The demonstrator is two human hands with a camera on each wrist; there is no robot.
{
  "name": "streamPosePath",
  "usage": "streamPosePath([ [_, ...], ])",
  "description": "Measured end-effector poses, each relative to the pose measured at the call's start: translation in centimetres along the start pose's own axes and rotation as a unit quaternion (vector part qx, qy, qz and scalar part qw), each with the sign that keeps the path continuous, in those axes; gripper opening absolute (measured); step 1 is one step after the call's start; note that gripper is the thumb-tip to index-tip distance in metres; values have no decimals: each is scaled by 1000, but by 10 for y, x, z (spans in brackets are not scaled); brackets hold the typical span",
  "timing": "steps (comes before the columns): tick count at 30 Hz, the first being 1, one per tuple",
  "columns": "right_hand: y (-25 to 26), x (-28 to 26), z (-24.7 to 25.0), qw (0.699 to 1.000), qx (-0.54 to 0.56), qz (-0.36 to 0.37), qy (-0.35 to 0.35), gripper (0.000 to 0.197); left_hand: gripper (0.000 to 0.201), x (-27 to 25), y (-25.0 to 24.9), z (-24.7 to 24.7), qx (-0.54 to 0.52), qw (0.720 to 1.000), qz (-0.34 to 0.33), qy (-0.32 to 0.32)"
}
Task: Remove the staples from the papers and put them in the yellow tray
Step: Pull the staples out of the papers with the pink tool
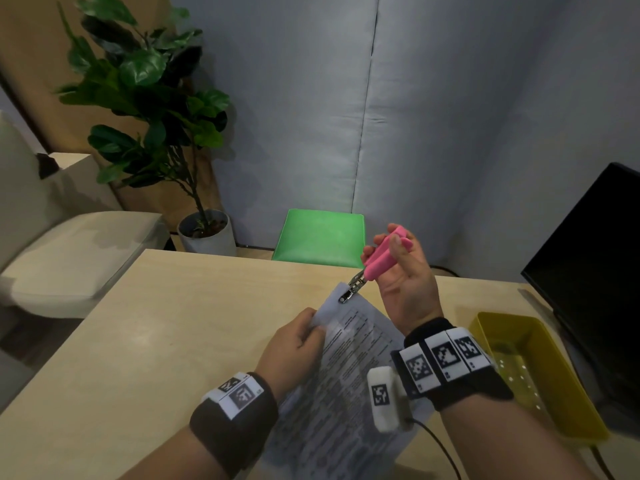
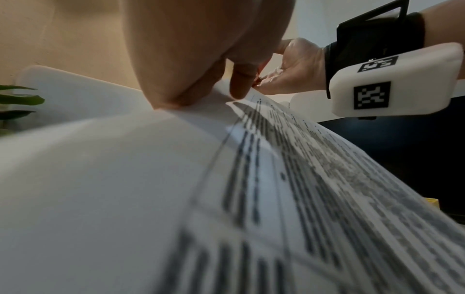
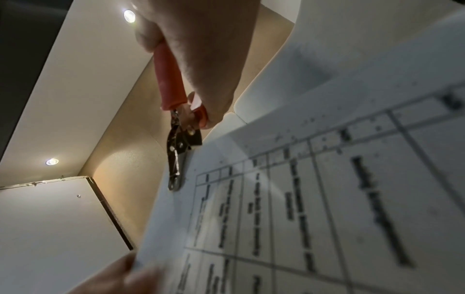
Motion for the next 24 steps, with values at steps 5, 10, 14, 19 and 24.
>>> streamPosePath([
  [5,3,-3,-5,1000,-24,8,14,58,38,3,-3,-1,47,999,-23,-12],
  [10,8,-2,-9,999,-21,20,36,39,29,3,-9,-2,18,999,-32,-35],
  [14,10,-1,-11,999,-17,17,35,35,19,4,-11,-3,2,999,-30,-35],
  [19,9,0,-12,999,-4,14,37,32,14,4,-11,-4,-8,999,-35,-40],
  [24,8,1,-13,999,3,16,27,33,13,4,-10,-5,-8,998,-38,-43],
])
Point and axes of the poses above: each hand's wrist, its own x-axis towards the middle knuckle, its own z-axis out of the back of the hand, y = z × x, the point moved 2 cm from there along x, towards the middle knuckle, and after that the axes turned 7 degrees about -y, right-handed, at the moved point
